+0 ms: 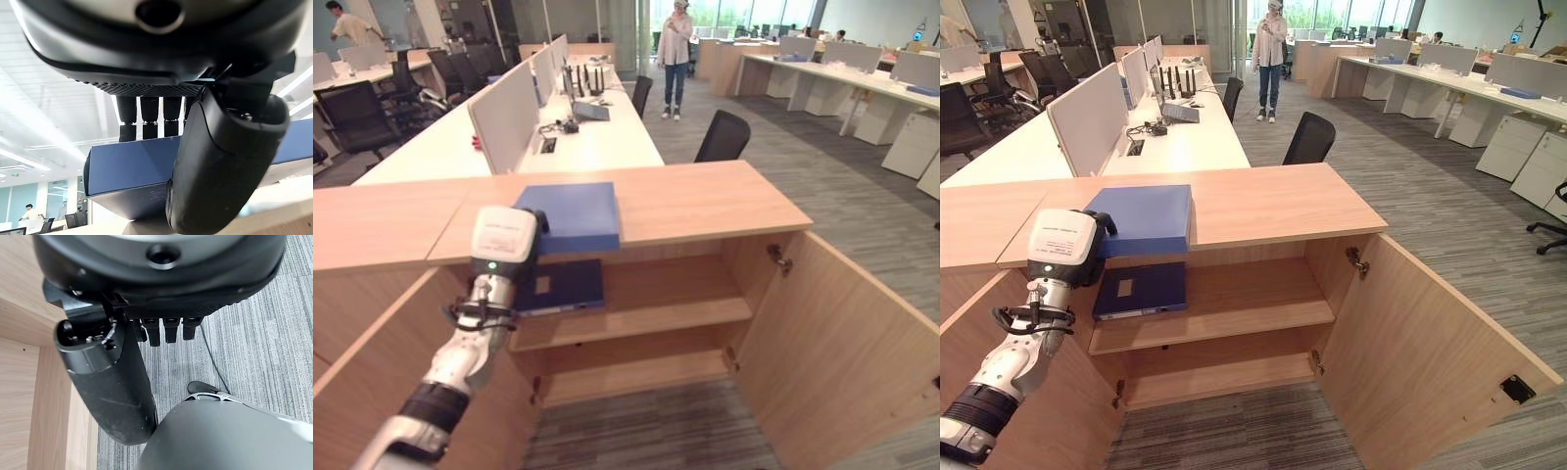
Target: Put the empty folder in the office cabinet
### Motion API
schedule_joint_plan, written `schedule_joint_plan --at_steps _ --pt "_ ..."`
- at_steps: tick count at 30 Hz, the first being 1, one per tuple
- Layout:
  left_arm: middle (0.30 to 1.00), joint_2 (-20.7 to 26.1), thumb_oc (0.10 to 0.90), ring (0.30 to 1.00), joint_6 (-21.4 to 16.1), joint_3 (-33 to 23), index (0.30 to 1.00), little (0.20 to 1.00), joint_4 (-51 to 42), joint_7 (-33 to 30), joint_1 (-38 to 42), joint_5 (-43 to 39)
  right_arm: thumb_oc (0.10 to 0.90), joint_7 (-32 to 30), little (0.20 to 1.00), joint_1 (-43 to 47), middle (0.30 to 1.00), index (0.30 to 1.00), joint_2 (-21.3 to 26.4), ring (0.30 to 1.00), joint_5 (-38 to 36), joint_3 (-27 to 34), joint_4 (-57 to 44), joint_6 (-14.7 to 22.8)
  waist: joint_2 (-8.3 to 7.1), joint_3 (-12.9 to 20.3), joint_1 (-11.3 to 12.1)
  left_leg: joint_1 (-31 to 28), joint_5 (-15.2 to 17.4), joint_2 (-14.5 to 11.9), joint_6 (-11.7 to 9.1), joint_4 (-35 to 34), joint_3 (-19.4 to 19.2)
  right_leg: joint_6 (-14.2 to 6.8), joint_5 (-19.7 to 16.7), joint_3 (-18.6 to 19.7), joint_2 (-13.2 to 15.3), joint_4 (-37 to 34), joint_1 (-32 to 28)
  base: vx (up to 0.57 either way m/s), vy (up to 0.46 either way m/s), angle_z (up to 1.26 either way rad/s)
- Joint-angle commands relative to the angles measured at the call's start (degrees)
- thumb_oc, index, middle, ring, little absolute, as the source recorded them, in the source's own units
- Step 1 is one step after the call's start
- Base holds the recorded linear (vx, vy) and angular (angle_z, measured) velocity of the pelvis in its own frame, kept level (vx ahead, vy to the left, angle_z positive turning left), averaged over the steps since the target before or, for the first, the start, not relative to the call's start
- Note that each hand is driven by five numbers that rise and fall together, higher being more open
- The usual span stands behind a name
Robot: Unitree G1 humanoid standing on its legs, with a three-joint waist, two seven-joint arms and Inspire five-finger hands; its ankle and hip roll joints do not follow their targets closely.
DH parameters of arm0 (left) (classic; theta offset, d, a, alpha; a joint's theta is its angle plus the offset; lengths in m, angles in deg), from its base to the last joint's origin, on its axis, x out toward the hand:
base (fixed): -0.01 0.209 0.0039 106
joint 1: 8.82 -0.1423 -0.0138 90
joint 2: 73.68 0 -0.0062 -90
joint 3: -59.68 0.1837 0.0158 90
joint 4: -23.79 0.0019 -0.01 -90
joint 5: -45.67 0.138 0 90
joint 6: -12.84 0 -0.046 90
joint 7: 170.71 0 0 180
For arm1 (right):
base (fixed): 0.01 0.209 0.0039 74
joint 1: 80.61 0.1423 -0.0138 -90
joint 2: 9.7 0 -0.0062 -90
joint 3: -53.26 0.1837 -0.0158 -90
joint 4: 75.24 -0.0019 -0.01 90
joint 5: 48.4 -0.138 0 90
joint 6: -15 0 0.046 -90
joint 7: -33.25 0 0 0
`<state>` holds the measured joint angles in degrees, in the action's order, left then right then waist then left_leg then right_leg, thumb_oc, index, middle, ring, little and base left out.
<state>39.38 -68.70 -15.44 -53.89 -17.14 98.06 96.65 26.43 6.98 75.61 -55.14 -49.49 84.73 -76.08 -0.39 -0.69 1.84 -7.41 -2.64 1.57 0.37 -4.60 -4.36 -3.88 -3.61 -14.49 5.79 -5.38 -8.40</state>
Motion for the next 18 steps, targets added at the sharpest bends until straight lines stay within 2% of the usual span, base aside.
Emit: schedule_joint_plan --at_steps 1,2,3,4,5,6,7,8,11,12,18 --pt "0.3 -2.81 0.4 0.3 -10.78 -3.92 0.3 0.3 -16.64 2.37 3.1 -10.28 0.8 -2.06 0.9 1.63 0.9 0.9 0.13 0.9 1.7 -1.74 3.21 -0.16 -3.5 -0.75 0.12 -1.51 5.9 -0.62 -1.2 -0.4 2.3 -4.54 0.59 -3.14 4.19 0.48 -1.77 0.0 0.002 0.04" --pt "0.3 -2.81 0.4 0.3 -10.78 -3.92 0.3 0.3 -16.64 2.37 3.1 -10.28 0.8 -2.06 0.9 1.63 0.9 0.9 0.13 0.9 1.7 -1.74 3.21 -0.16 -3.5 -0.75 0.12 -1.51 5.9 -0.62 -1.2 -0.4 2.3 -4.54 0.59 -3.14 4.19 0.48 -1.77 -0.02 0.004 0.05" --pt "0.3 -4.19 0.4 0.3 -12.61 -4.55 0.3 0.3 -21.26 4.15 -0.26 -13.02 0.8 -2.27 0.9 1.51 0.9 0.9 -0.05 0.9 1.52 -1.51 3.26 -0.16 -3.47 -0.74 0.3 -1.46 5.92 -0.54 -1.12 -0.4 2.38 -4.54 0.54 -3.17 4.25 0.5 -1.73 -0.01 -0.001 0.04" --pt "0.3 -7.49 0.4 0.3 -16.11 -4.31 0.3 0.3 -27.35 7.43 -5.99 -20.78 0.8 -2.55 0.9 1.69 0.9 0.9 -0.62 0.9 0.86 -0.62 3.06 -0.02 -3.61 -1.36 0.82 -1.26 5.87 -0.44 -0.95 -0.4 2.65 -4.52 0.33 -3.39 4.4 0.54 -1.6 0.0 0.0 0.0" --pt "0.3 -8.28 0.4 0.3 -17.23 -4.38 0.3 0.3 -29.62 9.41 -8.87 -24.39 0.8 -2.63 0.9 1.55 0.9 0.9 -0.65 0.9 0.68 -0.34 3.01 0.02 -3.57 -1.43 1.06 -1.11 5.81 -0.38 -0.87 -0.4 2.74 -4.53 0.25 -3.5 4.47 0.54 -1.5 0.0 0.0 0.0" --pt "0.3 -8.28 0.4 0.3 -17.18 -4.48 0.3 0.3 -29.76 9.5 -9.01 -24.43 0.8 -2.63 0.9 1.51 0.9 0.9 -0.64 0.9 0.68 -0.39 3.0 0.02 -3.56 -1.37 1.02 -1.1 5.82 -0.38 -0.87 -0.4 2.74 -4.54 0.25 -3.49 4.47 0.54 -1.48 0.0 0.0 0.0" --pt "0.3 -9.67 0.4 0.3 -18.34 -3.15 0.3 0.3 -31.48 12.89 -13.02 -31.99 0.8 -2.82 0.9 1.6 0.9 0.9 -0.59 0.9 0.48 0.02 3.03 -0.08 -3.55 -1.89 1.49 -0.89 5.71 -0.3 -0.76 -0.4 2.92 -4.51 0.14 -3.76 4.54 0.57 -1.34 -0.02 -0.001 0.05" --pt "0.3 -9.82 0.4 0.3 -18.3 -3.24 0.3 0.3 -32.0 14.44 -15.34 -35.22 0.8 -2.8 0.9 1.39 0.9 0.9 -0.49 0.9 0.28 0.15 2.92 -0.01 -3.51 -2.02 1.69 -0.8 5.67 -0.25 -0.67 -0.4 3.15 -4.49 0.11 -3.93 4.53 0.57 -1.35 -0.02 -0.001 0.08" --pt "0.3 -9.33 0.4 0.3 -18.21 -3.58 0.3 0.3 -31.95 15.52 -18.3 -37.89 0.8 -2.45 0.9 1.35 0.9 0.9 -0.55 0.9 0.32 -0.06 2.8 -0.11 -3.55 -2.4 2.17 -0.61 5.55 -0.24 -0.65 -0.4 3.4 -4.42 0.13 -4.17 4.48 0.5 -1.33 -0.02 -0.004 0.05" --pt "0.3 -8.9 0.4 0.3 -17.96 -4.37 0.3 0.3 -31.85 16.27 -21.54 -39.59 0.8 -2.2 0.9 1.29 0.9 0.9 -0.52 0.9 0.53 -0.47 2.38 -0.15 -3.52 -2.65 2.64 -0.47 5.46 -0.18 -0.66 -0.4 3.67 -4.34 0.17 -4.56 4.48 0.47 -1.43 -0.01 -0.009 0.12" --pt "0.3 -7.94 0.4 0.3 -17.41 -7.02 0.3 0.3 -31.54 17.87 -27.63 -40.71 0.8 -2.19 0.9 1.87 0.9 0.9 -0.98 0.9 -0.96 -0.74 0.31 0.18 -3.11 -3.24 3.83 -0.25 5.13 -0.15 -0.71 -0.4 4.53 -4.18 0.3 -5.44 4.45 0.42 -1.73 0.0 -0.009 0.09"
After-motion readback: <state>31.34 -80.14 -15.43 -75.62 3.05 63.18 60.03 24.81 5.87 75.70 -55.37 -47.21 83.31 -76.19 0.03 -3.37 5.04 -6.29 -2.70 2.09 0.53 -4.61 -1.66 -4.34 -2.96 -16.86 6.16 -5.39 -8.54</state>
